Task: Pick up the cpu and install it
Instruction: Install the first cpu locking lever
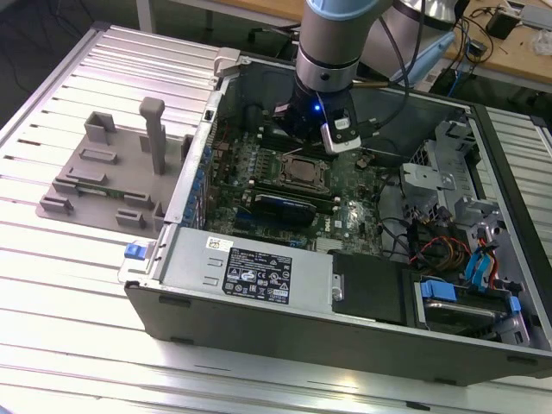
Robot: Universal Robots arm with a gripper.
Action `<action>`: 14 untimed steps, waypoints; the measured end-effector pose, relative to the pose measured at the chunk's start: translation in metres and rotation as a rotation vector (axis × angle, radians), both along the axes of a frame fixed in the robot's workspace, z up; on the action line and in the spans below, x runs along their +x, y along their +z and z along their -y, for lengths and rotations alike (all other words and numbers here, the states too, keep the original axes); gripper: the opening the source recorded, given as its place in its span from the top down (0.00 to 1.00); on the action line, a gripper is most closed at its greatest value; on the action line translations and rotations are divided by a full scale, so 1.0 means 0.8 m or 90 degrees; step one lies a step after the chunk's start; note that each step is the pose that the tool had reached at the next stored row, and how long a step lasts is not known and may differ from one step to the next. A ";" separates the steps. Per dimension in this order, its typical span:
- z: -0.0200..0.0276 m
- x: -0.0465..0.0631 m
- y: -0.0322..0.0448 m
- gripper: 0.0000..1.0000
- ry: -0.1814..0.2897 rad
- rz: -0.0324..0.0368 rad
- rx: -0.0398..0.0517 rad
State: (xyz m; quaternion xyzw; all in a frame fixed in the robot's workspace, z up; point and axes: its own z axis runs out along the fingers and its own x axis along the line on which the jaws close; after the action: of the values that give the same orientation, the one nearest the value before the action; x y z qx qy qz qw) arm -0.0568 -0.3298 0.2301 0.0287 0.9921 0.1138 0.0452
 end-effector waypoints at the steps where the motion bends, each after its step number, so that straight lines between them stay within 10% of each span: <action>1: -0.0002 0.000 0.0001 0.89 0.000 0.0000 -0.0001; 9: -0.0153 0.000 -0.0021 0.89 0.000 0.0037 -0.0001; 14: -0.0254 0.000 -0.0053 0.89 0.000 0.0131 -0.0001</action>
State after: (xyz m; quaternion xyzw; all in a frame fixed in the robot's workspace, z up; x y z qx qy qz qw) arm -0.0570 -0.3094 0.2258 0.0275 0.9915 0.1140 0.0554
